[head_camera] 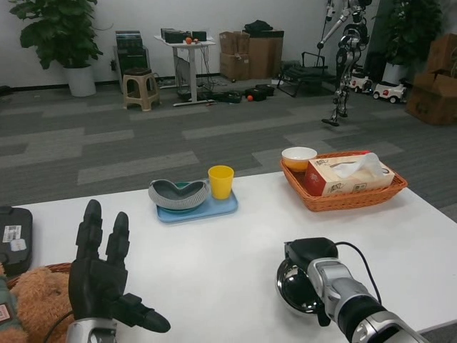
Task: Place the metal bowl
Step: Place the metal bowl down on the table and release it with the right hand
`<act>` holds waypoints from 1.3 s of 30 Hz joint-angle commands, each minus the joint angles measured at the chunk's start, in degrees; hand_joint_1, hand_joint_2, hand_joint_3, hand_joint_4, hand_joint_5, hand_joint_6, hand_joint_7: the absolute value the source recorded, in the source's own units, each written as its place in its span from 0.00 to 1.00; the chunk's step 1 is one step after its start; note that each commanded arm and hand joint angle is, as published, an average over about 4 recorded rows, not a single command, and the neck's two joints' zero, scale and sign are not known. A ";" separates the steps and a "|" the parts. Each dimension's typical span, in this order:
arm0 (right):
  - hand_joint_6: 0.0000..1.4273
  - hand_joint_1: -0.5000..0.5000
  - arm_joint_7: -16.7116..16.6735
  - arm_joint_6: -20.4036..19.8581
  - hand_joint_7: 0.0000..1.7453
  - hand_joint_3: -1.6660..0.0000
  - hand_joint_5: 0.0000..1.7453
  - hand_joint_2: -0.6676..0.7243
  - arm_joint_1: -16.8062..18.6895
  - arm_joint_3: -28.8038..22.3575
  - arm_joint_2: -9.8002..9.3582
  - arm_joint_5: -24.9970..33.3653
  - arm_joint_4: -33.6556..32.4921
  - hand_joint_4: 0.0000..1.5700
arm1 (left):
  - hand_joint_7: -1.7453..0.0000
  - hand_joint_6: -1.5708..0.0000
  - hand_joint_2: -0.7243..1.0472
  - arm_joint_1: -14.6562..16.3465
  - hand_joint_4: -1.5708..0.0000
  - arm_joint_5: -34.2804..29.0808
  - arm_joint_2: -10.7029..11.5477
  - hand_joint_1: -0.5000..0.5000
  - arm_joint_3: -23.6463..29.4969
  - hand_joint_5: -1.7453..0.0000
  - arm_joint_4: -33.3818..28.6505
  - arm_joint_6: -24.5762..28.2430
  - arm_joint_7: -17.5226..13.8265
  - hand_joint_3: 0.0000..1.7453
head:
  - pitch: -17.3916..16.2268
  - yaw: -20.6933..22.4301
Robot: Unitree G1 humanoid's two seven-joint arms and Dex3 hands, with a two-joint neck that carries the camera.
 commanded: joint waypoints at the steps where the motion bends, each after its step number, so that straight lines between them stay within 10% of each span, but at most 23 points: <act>1: 0.77 0.62 -0.67 0.92 0.80 0.24 0.93 0.36 -1.51 0.26 -0.09 0.59 0.70 0.93 | 1.00 1.00 0.00 -0.09 1.00 -0.11 -0.03 0.02 -0.16 1.00 0.09 -0.25 0.01 0.03 | -0.25 -0.06; 6: 0.79 0.64 -0.76 3.27 0.89 0.33 0.90 0.34 -2.19 1.47 -0.09 1.58 1.80 0.73 | 1.00 1.00 0.00 -0.09 1.00 -0.24 -0.03 0.02 -0.29 1.00 0.15 -0.25 0.01 0.00 | -0.33 -0.25; 10: 0.80 0.58 -1.11 4.00 0.95 0.38 0.72 0.32 -2.48 2.51 -0.09 2.26 2.68 0.90 | 1.00 1.00 0.00 -0.09 1.00 -0.37 -0.03 0.02 -0.34 1.00 0.17 -0.25 0.01 0.00 | -0.34 -0.31; 17: 0.95 0.59 -2.61 3.73 0.94 0.19 0.72 0.34 -2.39 2.90 0.09 2.26 3.03 1.00 | 1.00 1.00 0.00 -0.09 1.00 -0.37 -0.03 0.02 -0.43 1.00 0.17 -0.25 0.01 0.00 | -0.28 -0.44; 22: 0.94 0.61 -2.70 3.65 0.96 0.25 0.90 0.39 -2.39 2.88 0.09 2.35 3.03 1.00 | 1.00 1.00 0.00 -0.09 1.00 -0.37 -0.03 0.02 -0.38 1.00 0.09 -0.25 0.01 0.01 | -0.35 -0.46; 31: 0.92 0.50 -2.52 3.73 0.99 0.32 0.99 0.50 -2.35 1.32 0.09 7.45 4.13 0.61 | 1.00 1.00 0.00 -0.09 1.00 -0.37 -0.03 0.02 -0.34 1.00 0.09 -0.25 0.01 0.00 | -0.31 -0.52; 35: 0.91 0.35 -1.79 3.21 0.96 0.38 1.00 0.64 -2.30 0.97 -0.02 9.91 5.36 0.58 | 1.00 1.00 0.00 -0.09 1.00 -0.37 -0.03 0.02 -0.34 1.00 0.09 -0.25 0.01 0.00 | -0.31 -0.52; 39: 0.74 0.23 -0.15 0.92 0.93 0.49 0.99 0.73 -2.30 -1.27 -0.26 10.57 7.09 0.45 | 1.00 1.00 0.00 -0.14 1.00 -0.42 -0.03 0.02 -0.45 1.00 0.09 -0.25 0.01 0.00 | -0.24 -0.42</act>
